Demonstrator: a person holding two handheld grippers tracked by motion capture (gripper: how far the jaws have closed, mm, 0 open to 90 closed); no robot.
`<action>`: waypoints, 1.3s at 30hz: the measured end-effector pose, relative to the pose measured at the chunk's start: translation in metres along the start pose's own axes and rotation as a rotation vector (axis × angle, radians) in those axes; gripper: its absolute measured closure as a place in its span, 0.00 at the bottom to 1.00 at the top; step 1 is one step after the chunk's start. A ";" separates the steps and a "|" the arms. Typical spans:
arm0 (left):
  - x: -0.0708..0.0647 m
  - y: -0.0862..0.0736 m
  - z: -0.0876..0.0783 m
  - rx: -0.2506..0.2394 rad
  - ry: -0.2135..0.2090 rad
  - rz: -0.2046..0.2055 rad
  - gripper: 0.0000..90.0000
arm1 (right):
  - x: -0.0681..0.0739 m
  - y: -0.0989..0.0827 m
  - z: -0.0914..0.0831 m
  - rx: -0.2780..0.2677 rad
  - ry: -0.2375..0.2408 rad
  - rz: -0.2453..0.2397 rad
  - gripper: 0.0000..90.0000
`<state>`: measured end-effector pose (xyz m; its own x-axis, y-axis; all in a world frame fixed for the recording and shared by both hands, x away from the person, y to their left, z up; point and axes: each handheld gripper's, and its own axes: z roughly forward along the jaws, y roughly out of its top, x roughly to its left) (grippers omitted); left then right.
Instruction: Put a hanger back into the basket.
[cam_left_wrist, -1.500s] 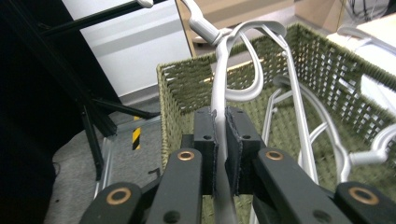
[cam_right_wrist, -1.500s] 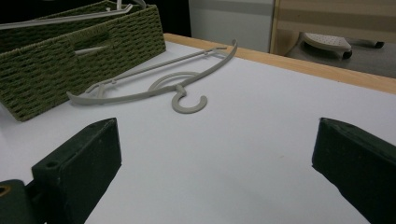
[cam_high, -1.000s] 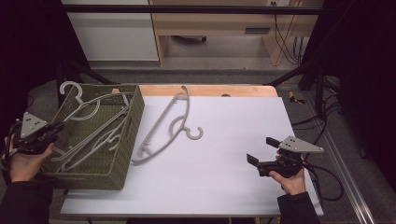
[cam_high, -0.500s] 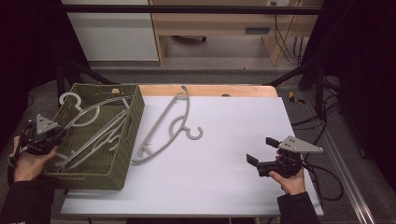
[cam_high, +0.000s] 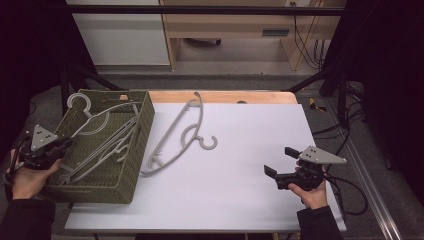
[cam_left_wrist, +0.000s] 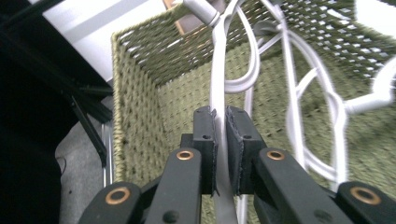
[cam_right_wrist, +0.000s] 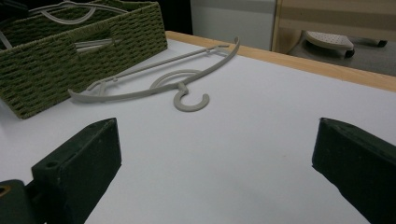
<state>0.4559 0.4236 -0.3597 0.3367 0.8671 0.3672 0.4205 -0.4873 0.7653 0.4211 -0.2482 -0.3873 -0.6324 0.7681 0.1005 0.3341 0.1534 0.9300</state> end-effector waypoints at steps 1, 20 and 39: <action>-0.002 0.001 -0.002 -0.005 -0.006 0.004 0.92 | 0.000 0.000 0.000 -0.001 0.000 0.000 0.02; -0.051 0.002 0.001 0.171 -0.186 0.003 0.92 | 0.001 0.001 -0.001 -0.001 0.004 -0.010 0.02; -0.089 0.043 -0.012 -0.084 -0.269 -0.106 0.43 | 0.000 0.002 -0.004 -0.013 -0.001 0.002 0.02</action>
<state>0.4341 0.3264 -0.3533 0.5106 0.8487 0.1380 0.3976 -0.3753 0.8373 0.4185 -0.2502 -0.3840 -0.6314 0.7687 0.1020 0.3264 0.1441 0.9342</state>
